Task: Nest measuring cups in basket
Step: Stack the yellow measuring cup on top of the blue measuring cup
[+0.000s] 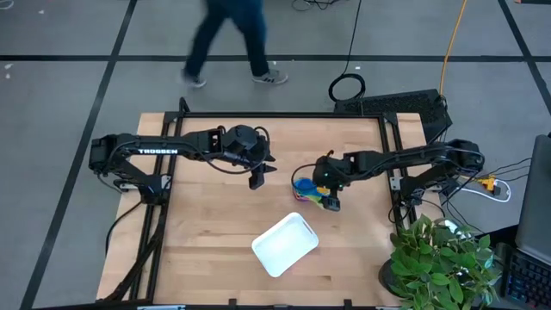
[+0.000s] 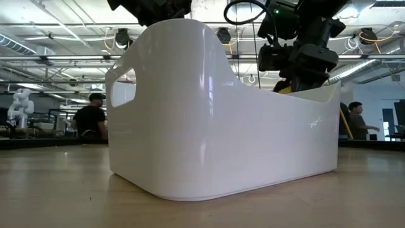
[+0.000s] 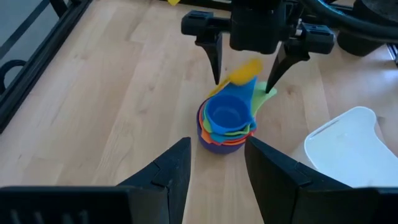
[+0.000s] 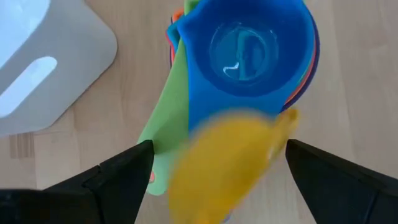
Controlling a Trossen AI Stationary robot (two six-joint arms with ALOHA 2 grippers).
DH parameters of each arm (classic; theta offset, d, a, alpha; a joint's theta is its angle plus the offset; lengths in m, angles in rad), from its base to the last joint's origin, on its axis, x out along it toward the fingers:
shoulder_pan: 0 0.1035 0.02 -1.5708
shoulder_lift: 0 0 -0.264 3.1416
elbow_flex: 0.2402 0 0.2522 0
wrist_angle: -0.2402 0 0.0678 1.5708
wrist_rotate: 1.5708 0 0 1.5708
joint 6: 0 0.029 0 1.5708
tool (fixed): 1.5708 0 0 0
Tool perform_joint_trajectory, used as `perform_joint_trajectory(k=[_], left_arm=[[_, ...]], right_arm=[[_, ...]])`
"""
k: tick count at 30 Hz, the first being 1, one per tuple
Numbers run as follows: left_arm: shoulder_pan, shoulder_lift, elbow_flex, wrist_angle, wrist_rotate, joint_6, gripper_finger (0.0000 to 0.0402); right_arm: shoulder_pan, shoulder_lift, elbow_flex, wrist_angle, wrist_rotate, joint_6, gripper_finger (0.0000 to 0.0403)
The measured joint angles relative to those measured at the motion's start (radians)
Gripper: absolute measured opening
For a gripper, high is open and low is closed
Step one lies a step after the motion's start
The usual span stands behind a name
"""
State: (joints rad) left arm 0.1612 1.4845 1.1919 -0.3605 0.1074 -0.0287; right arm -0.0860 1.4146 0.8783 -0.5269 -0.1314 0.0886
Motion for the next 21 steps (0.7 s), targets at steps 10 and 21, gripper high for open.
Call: perform_joint_trajectory(k=[10,21], left_arm=[[0.000,0.000,0.000,-0.004,0.000,0.008,0.0154],[0.000,0.000,0.000,-0.005,-0.001,-0.007,0.0154]], right_arm=[[0.000,-0.052,0.000,-0.006,-0.002,-0.003,0.0357],[-0.094,-0.199,0.000,-0.302,0.057,-0.013,0.0357]])
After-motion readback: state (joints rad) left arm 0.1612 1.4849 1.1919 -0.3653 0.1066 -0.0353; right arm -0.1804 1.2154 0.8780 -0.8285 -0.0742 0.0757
